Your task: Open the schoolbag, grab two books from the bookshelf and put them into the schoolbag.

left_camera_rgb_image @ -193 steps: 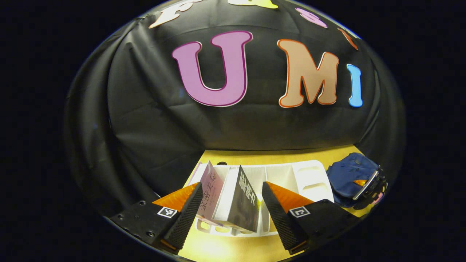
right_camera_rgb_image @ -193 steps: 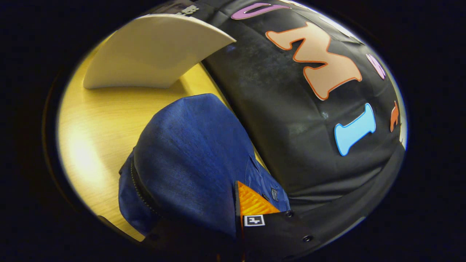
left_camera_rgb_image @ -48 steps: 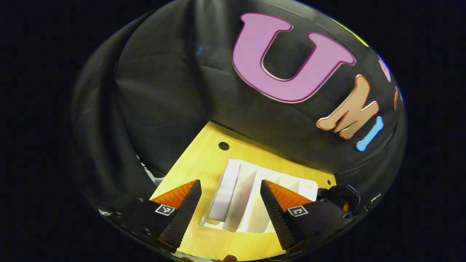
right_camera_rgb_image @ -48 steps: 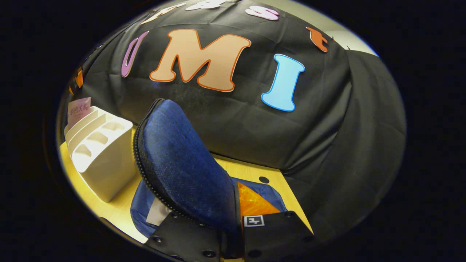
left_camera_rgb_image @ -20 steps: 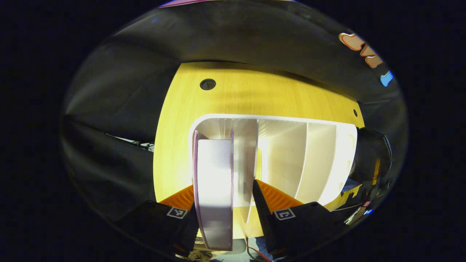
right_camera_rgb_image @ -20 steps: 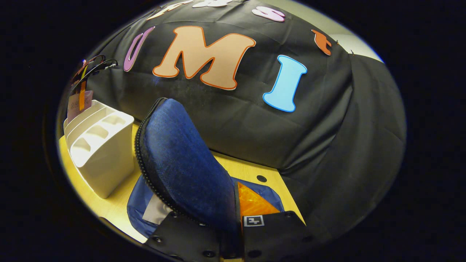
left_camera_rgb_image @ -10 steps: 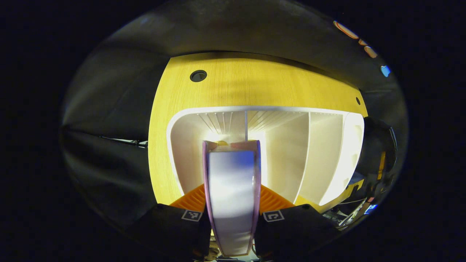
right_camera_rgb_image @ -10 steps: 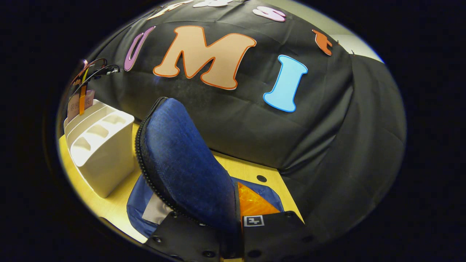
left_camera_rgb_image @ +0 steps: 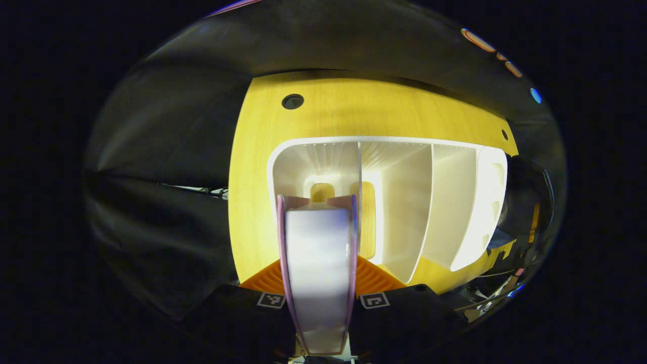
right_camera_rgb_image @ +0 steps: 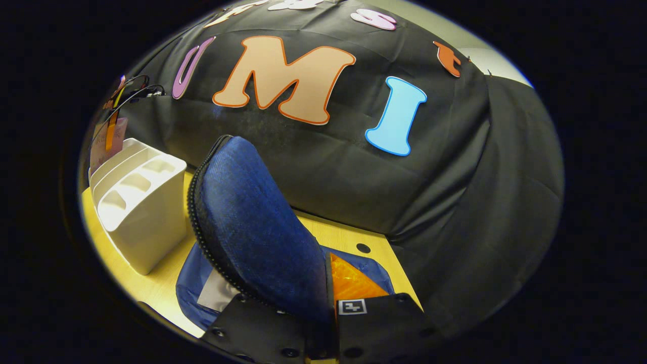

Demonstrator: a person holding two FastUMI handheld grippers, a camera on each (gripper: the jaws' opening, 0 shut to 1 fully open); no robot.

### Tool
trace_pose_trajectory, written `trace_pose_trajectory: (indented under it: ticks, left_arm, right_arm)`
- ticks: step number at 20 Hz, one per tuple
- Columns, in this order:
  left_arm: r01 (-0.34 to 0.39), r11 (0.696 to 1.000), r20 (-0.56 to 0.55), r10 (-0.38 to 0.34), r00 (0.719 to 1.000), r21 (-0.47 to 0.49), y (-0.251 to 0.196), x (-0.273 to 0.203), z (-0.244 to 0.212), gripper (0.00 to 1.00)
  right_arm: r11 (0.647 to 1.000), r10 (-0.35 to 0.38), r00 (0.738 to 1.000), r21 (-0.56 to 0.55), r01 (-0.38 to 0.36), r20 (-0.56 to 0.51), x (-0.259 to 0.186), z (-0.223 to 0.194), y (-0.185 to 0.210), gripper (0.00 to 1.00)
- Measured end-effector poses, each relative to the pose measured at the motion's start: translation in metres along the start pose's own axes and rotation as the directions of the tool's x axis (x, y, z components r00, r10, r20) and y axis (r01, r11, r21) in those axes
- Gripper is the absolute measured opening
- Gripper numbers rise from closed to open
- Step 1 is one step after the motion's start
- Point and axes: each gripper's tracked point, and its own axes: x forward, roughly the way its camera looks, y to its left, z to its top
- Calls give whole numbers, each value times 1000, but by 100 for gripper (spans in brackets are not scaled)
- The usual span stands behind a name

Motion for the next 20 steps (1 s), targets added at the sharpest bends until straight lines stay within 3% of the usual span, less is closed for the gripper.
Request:
trace_pose_trajectory:
  ticks: [5, 10, 15, 20]
  left_arm:
    - [-18, 999, 127, 22, 992, -28, -4, -57, -15, 38]
    - [35, 996, 252, -13, 968, -85, -18, -106, -30, 38]
    - [12, 991, 334, 33, 942, -132, -22, -148, -49, 38]
    - [202, 966, 404, -122, 907, -161, -75, -178, -58, 38]
  right_arm:
    - [1000, 6, 1000, -6, -6, 3, -3, 1, 0, 7]
    - [1000, 18, 1000, -3, -18, 5, -4, -1, 0, 7]
    - [1000, 19, 1000, -14, -19, 9, -6, -1, 1, 7]
    - [1000, 27, 1000, -7, -27, 12, -7, -1, 0, 7]
